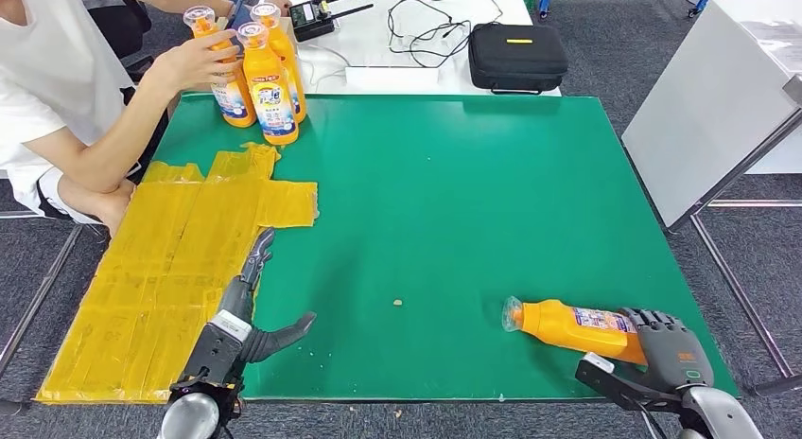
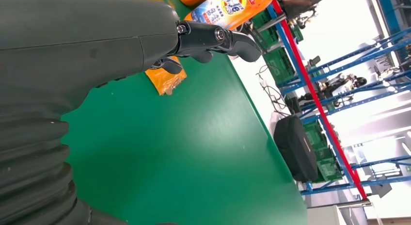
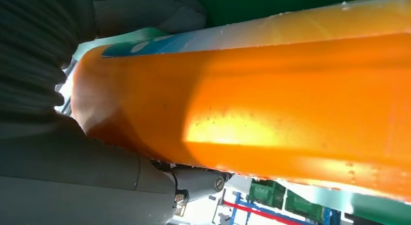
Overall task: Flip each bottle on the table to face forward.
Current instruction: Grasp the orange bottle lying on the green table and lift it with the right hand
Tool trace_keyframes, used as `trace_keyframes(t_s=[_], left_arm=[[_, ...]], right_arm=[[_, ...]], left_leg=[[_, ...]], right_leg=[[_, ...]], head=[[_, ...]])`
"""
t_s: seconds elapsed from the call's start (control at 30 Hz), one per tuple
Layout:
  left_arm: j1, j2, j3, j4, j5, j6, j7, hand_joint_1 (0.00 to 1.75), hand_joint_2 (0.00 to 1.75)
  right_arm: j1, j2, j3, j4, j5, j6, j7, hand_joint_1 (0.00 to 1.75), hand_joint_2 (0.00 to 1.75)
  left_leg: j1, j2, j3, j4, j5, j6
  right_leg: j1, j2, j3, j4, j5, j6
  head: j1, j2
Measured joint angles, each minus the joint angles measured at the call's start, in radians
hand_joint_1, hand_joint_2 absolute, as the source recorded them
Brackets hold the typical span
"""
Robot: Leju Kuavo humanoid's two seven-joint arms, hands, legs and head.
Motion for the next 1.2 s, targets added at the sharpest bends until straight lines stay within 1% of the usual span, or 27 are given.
trace_keyframes(t_s=[0.07,0.13,0.23,0.33,0.43,0.53,0.63,0.67,0.77,0.87,1.0,1.2], left_arm=[[-0.001,0.0,0.0,0.003,0.0,0.0,0.0,0.0,1.75],[-0.002,-0.001,-0.001,0.005,0.0,0.0,0.0,0.0,1.75],[-0.003,-0.002,-0.003,0.005,0.001,-0.012,0.002,0.0,1.75],[-0.003,-0.004,-0.016,0.005,-0.006,-0.038,0.012,0.0,1.75],[-0.004,-0.009,-0.043,0.005,-0.001,-0.065,0.018,0.0,1.75],[-0.008,-0.013,-0.073,0.005,0.02,-0.079,0.017,0.0,1.75],[-0.015,-0.014,-0.096,0.005,0.074,-0.102,0.007,0.0,1.75],[-0.017,-0.014,-0.101,0.006,0.097,-0.113,0.003,0.0,1.75],[-0.018,-0.014,-0.111,0.008,0.152,-0.141,-0.003,0.0,1.75],[-0.019,-0.014,-0.118,0.01,0.198,-0.172,-0.005,0.0,1.75],[-0.026,-0.014,-0.12,0.016,0.297,-0.243,-0.003,0.0,1.75],[-0.046,-0.014,-0.122,0.022,0.373,-0.303,0.004,0.0,1.75]], right_arm=[[-0.005,-0.003,0.012,0.003,0.0,-0.001,0.0,1.74,1.75],[-0.01,-0.004,0.022,0.004,0.002,-0.022,-0.002,1.75,1.75],[-0.01,0.015,0.037,0.001,0.0,-0.122,-0.027,1.75,1.75],[-0.008,0.079,0.052,-0.037,-0.036,-0.236,-0.067,1.75,1.75],[-0.01,0.17,0.066,-0.105,-0.106,-0.326,-0.099,1.75,1.75],[-0.019,0.254,0.073,-0.178,-0.248,-0.38,-0.15,1.75,1.75],[-0.028,0.328,0.082,-0.253,-0.453,-0.356,-0.22,1.75,1.75],[-0.031,0.348,0.085,-0.273,-0.501,-0.342,-0.236,1.75,1.75],[-0.041,0.394,0.097,-0.315,-0.589,-0.304,-0.268,1.75,1.75],[-0.049,0.434,0.115,-0.337,-0.654,-0.266,-0.289,1.75,1.75],[-0.061,0.476,0.16,-0.34,-0.736,-0.194,-0.306,1.75,1.75],[-0.094,0.521,0.261,-0.298,-0.766,-0.128,-0.309,1.75,1.75]], left_leg=[[0.0,0.002,0.001,0.0,-0.001,0.0],[0.0,0.004,0.002,0.0,-0.001,0.0],[0.0,0.005,0.002,0.0,-0.001,0.0],[0.0,0.005,0.002,0.0,-0.001,0.0],[0.0,0.005,0.001,0.0,0.0,-0.001],[0.001,0.004,0.001,0.0,0.0,-0.001],[0.001,0.004,0.0,0.0,0.0,-0.001],[0.001,0.004,0.0,0.0,0.0,-0.001],[0.0,0.004,-0.001,0.0,0.0,-0.001],[0.0,0.004,-0.001,0.0,0.0,-0.001],[0.0,0.004,-0.002,0.0,0.0,-0.001],[0.0,0.004,-0.002,0.0,0.0,-0.002]], right_leg=[[0.0,0.001,0.001,0.0,0.0,0.0],[0.0,0.003,0.005,0.0,0.0,0.0],[0.0,0.004,0.012,0.0,0.0,0.0],[0.0,0.004,0.012,0.001,0.0,0.0],[0.001,0.004,0.011,0.001,0.0,-0.001],[0.001,0.004,0.011,0.002,-0.001,-0.001],[0.001,0.004,0.01,0.002,-0.001,-0.002],[0.001,0.004,0.01,0.002,-0.001,-0.002],[0.0,0.004,0.01,0.002,-0.001,-0.001],[0.0,0.004,0.009,0.002,-0.001,-0.001],[0.0,0.004,0.009,0.002,-0.001,-0.001],[0.001,0.004,0.008,0.002,-0.001,-0.002]], head=[[0.0,0.0],[0.0,0.0],[0.0,0.0],[-0.001,0.0],[-0.001,0.0],[0.0,0.0],[0.0,0.0],[0.0,0.0],[0.0,0.0],[0.0,0.0],[0.0,0.0],[0.0,0.0]])
